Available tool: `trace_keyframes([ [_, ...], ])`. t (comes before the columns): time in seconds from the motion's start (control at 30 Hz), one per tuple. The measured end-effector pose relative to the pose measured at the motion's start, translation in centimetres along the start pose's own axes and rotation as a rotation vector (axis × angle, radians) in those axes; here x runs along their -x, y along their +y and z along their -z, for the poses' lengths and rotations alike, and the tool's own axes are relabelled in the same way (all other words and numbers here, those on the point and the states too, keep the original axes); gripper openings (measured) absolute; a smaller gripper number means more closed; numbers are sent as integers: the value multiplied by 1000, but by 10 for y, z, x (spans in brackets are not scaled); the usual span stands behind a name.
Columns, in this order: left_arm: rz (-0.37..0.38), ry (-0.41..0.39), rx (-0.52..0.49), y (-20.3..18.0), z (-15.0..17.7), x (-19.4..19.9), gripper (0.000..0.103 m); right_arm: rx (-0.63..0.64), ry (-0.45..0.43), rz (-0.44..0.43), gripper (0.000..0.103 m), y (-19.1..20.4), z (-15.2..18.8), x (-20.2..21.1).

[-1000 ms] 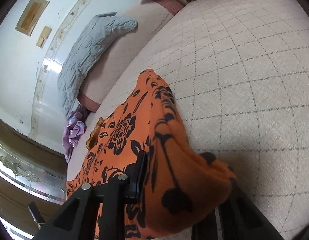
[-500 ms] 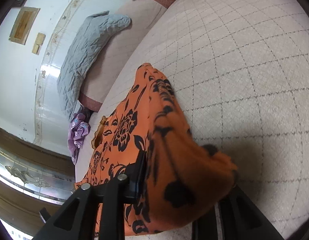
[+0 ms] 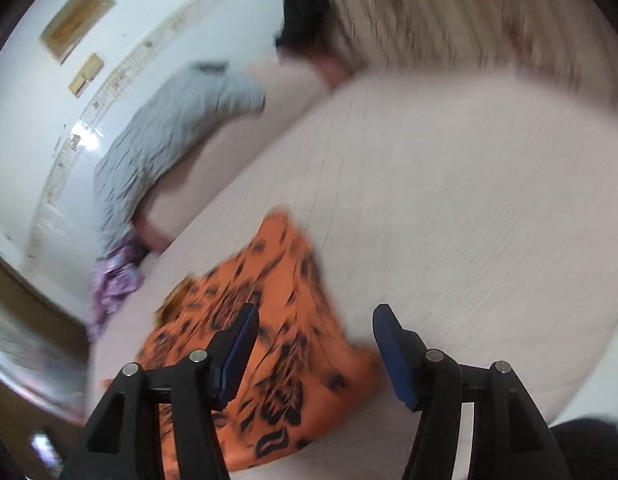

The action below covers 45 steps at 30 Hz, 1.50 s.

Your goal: Fold small clothes

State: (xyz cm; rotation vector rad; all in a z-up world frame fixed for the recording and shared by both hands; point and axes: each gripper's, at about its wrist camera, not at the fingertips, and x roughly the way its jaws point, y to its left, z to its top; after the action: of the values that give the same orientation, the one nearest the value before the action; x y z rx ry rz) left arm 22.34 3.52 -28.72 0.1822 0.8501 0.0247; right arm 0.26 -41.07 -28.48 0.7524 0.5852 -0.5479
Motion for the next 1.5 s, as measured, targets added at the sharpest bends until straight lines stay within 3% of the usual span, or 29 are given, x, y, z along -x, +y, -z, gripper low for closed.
trace_keyframes([
  [0.07, -54, -34, 12, 4, -2, 4, 96, 35, -66, 1, 64, 6, -3, 14],
  [0.13, -66, -82, 6, 2, -4, 11, 96, 78, -77, -69, 64, 17, 0, 20],
  [0.2, -48, -94, -26, -6, -4, 12, 96, 100, -11, -130, 64, 26, 5, 9],
  [0.27, -51, -52, -85, -17, 0, 3, 96, 83, 79, -162, 64, 29, 16, -10],
  [0.33, -67, 10, -129, -26, 4, -12, 96, 60, 169, -111, 61, 25, 27, -35],
  [0.37, -68, 7, -129, -26, 4, -13, 96, 46, 212, -70, 54, 19, 33, -49],
  [0.47, -52, -13, -119, -25, 1, -8, 96, 29, 197, -89, 53, 15, 31, -45],
  [0.53, -21, -35, -93, -22, -1, -2, 96, -30, 231, -138, 55, 10, 22, -38],
  [0.63, 3, -97, -28, -13, -4, 13, 96, -149, 236, -220, 68, -5, 12, -18],
  [0.73, 34, -113, 38, -3, -7, 16, 96, -251, 240, -264, 70, -20, 13, -4],
  [0.9, 29, -76, 65, 4, -7, 10, 96, -351, 298, -251, 71, -40, 28, -9],
  [1.03, 30, -33, 26, -1, -1, 2, 96, -393, 315, -233, 71, -47, 43, -28],
  [1.2, 85, 74, 22, -7, 5, -17, 96, -381, 218, -287, 71, -43, 40, -49],
  [1.27, 110, 96, 59, -4, 4, -21, 96, -384, 191, -292, 65, -41, 37, -54],
  [1.3, 118, 104, 71, -4, 3, -22, 96, -379, 183, -292, 56, -40, 34, -57],
  [1.33, 125, 112, 82, -3, 2, -24, 96, -365, 189, -281, 22, -37, 32, -61],
  [1.4, 132, 114, 92, -3, 0, -24, 96, -356, 233, -244, 18, -35, 30, -71],
  [1.5, 130, 100, 112, 1, -4, -22, 96, -319, 212, -241, 18, -21, 22, -64],
])
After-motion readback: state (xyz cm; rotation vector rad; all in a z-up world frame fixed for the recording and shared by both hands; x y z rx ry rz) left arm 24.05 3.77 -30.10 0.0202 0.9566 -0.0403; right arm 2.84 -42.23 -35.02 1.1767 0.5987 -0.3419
